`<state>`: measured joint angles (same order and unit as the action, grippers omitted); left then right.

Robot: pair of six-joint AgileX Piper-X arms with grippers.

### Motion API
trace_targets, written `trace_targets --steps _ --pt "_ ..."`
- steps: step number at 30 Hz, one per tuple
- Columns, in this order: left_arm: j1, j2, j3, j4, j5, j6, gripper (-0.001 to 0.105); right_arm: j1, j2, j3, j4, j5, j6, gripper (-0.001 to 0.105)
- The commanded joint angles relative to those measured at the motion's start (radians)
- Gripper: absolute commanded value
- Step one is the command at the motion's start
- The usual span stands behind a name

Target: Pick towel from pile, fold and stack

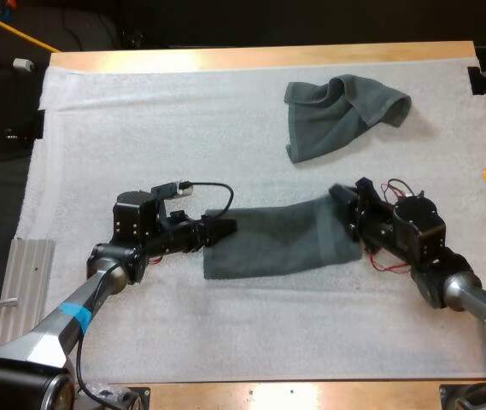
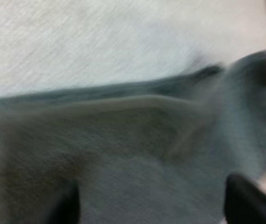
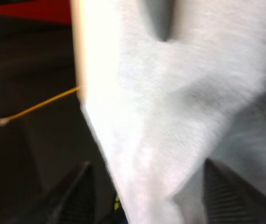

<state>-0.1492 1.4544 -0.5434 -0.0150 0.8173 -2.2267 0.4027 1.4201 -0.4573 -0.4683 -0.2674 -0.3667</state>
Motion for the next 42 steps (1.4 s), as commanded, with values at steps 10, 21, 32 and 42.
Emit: trace_targets --steps 10,21,32,42 --pt "0.002 -0.1 -0.062 0.048 0.114 -0.043 0.064 -0.004 -0.118 -0.005 -0.019 -0.029 -0.209 0.056" --pt "0.002 -0.392 -0.062 0.267 0.028 -0.009 0.064 -0.004 -0.39 -0.026 0.488 -0.029 -0.473 0.056" --pt "0.002 -0.648 -0.062 0.653 -0.114 0.16 0.064 -0.004 -0.515 -0.245 1.123 -0.012 -0.831 0.056" --pt "0.002 -0.868 -0.062 0.919 -0.137 0.176 0.064 -0.004 -0.516 -0.442 1.541 0.119 -1.037 0.056"
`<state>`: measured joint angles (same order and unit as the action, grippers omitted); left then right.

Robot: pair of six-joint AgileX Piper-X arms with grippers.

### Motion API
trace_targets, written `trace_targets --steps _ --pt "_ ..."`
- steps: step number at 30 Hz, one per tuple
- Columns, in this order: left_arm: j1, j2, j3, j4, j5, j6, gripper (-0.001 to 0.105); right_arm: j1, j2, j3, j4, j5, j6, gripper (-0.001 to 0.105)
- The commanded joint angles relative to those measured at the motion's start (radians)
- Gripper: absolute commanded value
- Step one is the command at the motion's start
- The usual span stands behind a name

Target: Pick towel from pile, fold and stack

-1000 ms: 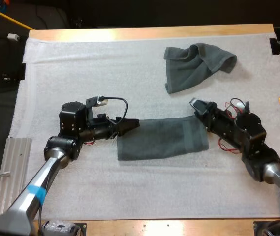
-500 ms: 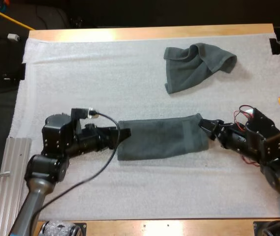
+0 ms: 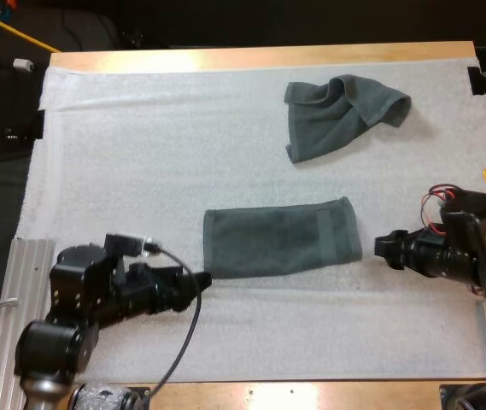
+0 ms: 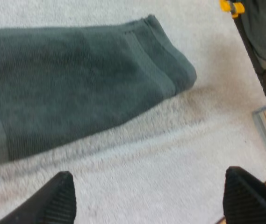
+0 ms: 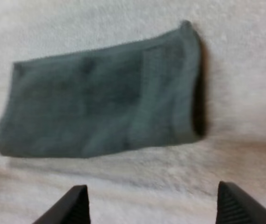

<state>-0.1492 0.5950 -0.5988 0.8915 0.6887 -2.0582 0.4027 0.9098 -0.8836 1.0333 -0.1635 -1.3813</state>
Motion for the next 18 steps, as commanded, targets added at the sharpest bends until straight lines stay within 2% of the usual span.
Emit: trace_targets --steps 1,6,10,18 --pt "0.002 -0.026 -0.007 0.028 -0.008 0.007 0.064 -0.004 -0.007 -0.027 0.054 0.025 -0.033 0.056" --pt "0.002 -0.16 -0.015 0.181 -0.008 0.007 0.064 -0.004 -0.008 -0.092 0.185 0.086 -0.089 0.056" --pt "0.002 -0.235 -0.015 0.242 -0.016 0.007 0.064 -0.004 -0.008 -0.092 0.199 0.108 -0.106 0.056" --pt "0.002 -0.264 -0.015 0.262 -0.024 0.005 0.064 -0.004 0.096 -0.068 0.042 0.138 -0.127 0.056"
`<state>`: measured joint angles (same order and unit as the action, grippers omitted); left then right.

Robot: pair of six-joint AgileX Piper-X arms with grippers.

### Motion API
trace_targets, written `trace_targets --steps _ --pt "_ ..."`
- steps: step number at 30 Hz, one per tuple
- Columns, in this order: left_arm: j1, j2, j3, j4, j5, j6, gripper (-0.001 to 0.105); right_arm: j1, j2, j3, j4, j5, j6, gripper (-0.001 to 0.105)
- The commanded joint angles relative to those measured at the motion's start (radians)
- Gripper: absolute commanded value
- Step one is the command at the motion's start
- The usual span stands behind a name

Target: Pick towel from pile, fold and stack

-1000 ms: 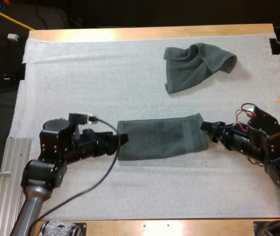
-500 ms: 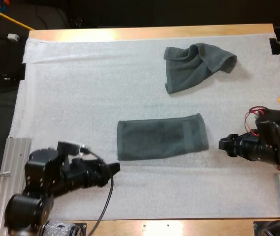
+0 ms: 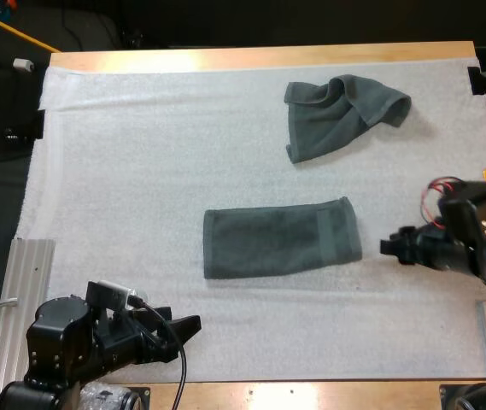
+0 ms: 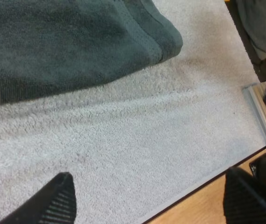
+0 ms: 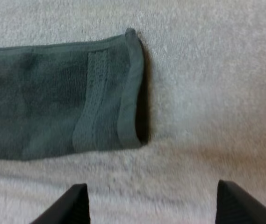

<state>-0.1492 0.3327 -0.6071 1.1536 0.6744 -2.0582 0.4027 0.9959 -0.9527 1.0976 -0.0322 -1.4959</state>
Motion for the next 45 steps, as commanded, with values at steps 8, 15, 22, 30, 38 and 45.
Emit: trace_targets --steps 8,15,22,30,38,45 --pt "0.002 -0.002 -0.007 0.0 -0.01 -0.005 0.064 -0.004 0.234 0.001 -0.205 -0.085 -0.041 0.056" --pt "0.002 -0.002 -0.007 0.002 -0.006 -0.008 0.064 -0.109 0.434 0.001 -0.278 -0.257 -0.041 0.056" --pt "0.002 -0.002 -0.007 0.019 -0.006 -0.008 0.064 -0.228 0.569 0.001 -0.358 -0.477 -0.041 0.056" --pt "0.002 -0.002 -0.007 0.024 -0.006 -0.008 0.064 -0.243 0.721 0.001 -0.443 -0.602 -0.008 0.056" --pt "0.002 -0.002 -0.007 0.023 -0.006 -0.017 0.064 -0.209 0.797 0.001 -0.478 -0.633 0.037 0.049" --pt "0.002 -0.002 -0.007 0.023 -0.006 -0.017 0.064 -0.099 0.835 0.001 -0.501 -0.636 0.107 0.049"
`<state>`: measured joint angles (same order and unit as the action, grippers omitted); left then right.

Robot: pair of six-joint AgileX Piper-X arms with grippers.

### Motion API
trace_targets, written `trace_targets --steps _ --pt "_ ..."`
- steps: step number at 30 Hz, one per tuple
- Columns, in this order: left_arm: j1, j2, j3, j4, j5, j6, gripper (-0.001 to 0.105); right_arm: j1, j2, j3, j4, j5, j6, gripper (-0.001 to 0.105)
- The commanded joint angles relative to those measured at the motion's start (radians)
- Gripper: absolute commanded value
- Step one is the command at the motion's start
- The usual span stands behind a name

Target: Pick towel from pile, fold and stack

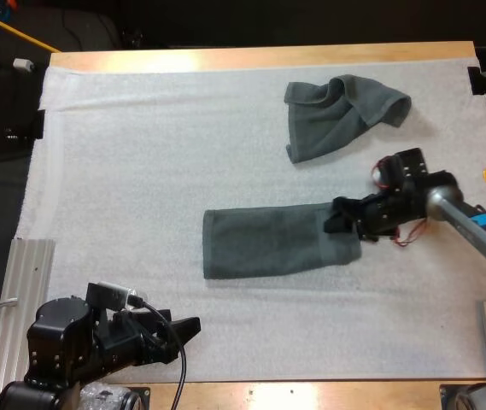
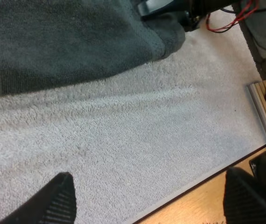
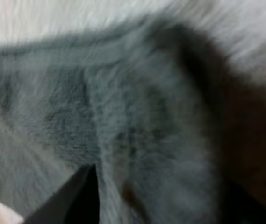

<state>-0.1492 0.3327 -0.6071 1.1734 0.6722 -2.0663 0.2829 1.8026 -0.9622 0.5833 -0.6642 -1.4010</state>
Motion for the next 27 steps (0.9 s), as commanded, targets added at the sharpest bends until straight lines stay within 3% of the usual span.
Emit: trace_targets --steps 1,5,7,9,10,16,24,27 --pt "0.002 -0.002 -0.007 0.004 -0.003 -0.009 0.064 0.03 0.029 0.011 0.013 0.003 0.02 0.049" --pt "0.002 -0.002 -0.007 0.004 -0.003 -0.009 0.064 0.061 0.029 0.011 0.007 0.038 0.061 0.04" --pt "0.002 -0.002 -0.007 0.004 -0.003 -0.009 0.064 0.061 0.029 0.011 0.009 0.054 0.088 0.025" --pt "0.002 -0.002 -0.007 0.004 -0.003 -0.009 0.064 0.061 0.007 0.011 0.04 0.113 0.079 0.002" --pt "0.002 -0.002 -0.007 0.004 -0.003 -0.009 0.064 0.061 0.001 0.011 0.046 0.127 0.072 0.0" --pt "0.002 -0.002 -0.007 0.004 -0.003 -0.009 0.064 0.061 -0.136 0.008 0.186 0.394 -0.03 0.0" --pt "0.002 -0.002 -0.007 0.004 -0.011 0.007 0.064 0.061 -0.303 -0.052 0.508 0.885 -0.286 0.0" --pt "0.002 -0.002 -0.007 0.004 -0.011 0.007 0.064 0.061 -0.342 -0.084 0.572 0.969 -0.321 0.0"
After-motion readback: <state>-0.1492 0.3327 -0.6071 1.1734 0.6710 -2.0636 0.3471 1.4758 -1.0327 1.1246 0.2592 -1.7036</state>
